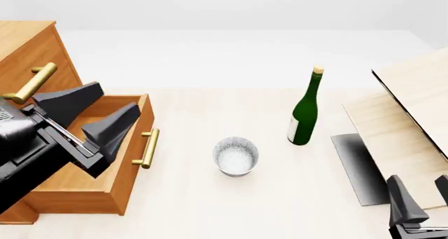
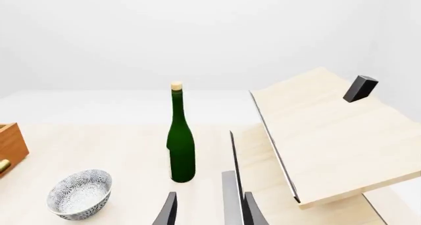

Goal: Put the bowl in the bottom drawer of the cabinet.

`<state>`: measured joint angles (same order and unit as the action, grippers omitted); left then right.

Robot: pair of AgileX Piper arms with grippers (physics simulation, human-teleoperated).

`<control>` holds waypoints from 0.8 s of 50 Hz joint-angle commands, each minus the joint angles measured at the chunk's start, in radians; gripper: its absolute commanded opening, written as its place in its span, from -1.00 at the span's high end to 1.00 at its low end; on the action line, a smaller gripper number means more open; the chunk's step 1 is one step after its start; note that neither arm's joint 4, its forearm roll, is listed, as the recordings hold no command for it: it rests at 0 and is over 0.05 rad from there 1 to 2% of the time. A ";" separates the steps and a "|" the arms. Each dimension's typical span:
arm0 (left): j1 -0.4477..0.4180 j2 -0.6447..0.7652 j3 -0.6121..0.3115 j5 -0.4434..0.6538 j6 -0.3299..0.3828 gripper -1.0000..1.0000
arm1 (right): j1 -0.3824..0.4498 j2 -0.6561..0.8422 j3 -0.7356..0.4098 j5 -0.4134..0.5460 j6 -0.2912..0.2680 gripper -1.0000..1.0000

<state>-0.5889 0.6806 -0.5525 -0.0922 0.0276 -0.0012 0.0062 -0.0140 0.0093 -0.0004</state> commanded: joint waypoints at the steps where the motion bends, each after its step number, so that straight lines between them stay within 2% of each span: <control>1: -0.005 0.107 -0.076 -0.010 -0.003 -1.00 | 0.000 -0.001 -0.001 0.001 0.000 -1.00; 9: -0.005 0.107 -0.076 -0.010 -0.003 -1.00 | 0.000 -0.001 -0.001 0.001 0.000 -1.00; 10: -0.040 0.266 -0.202 0.019 -0.006 -1.00 | 0.000 -0.001 -0.001 0.001 0.000 -1.00; 11: -0.046 0.284 -0.216 0.021 -0.012 -1.00 | 0.000 -0.001 -0.001 0.001 0.000 -1.00; 24: -0.077 0.368 -0.272 0.043 -0.036 -1.00 | 0.000 -0.001 -0.001 0.001 0.000 -1.00; 40: -0.125 0.514 -0.402 0.130 -0.026 -1.00 | 0.000 -0.001 -0.001 0.001 0.000 -1.00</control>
<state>-0.6837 1.1025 -0.8800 -0.0028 -0.0005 -0.0012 0.0056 -0.0147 0.0106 -0.0004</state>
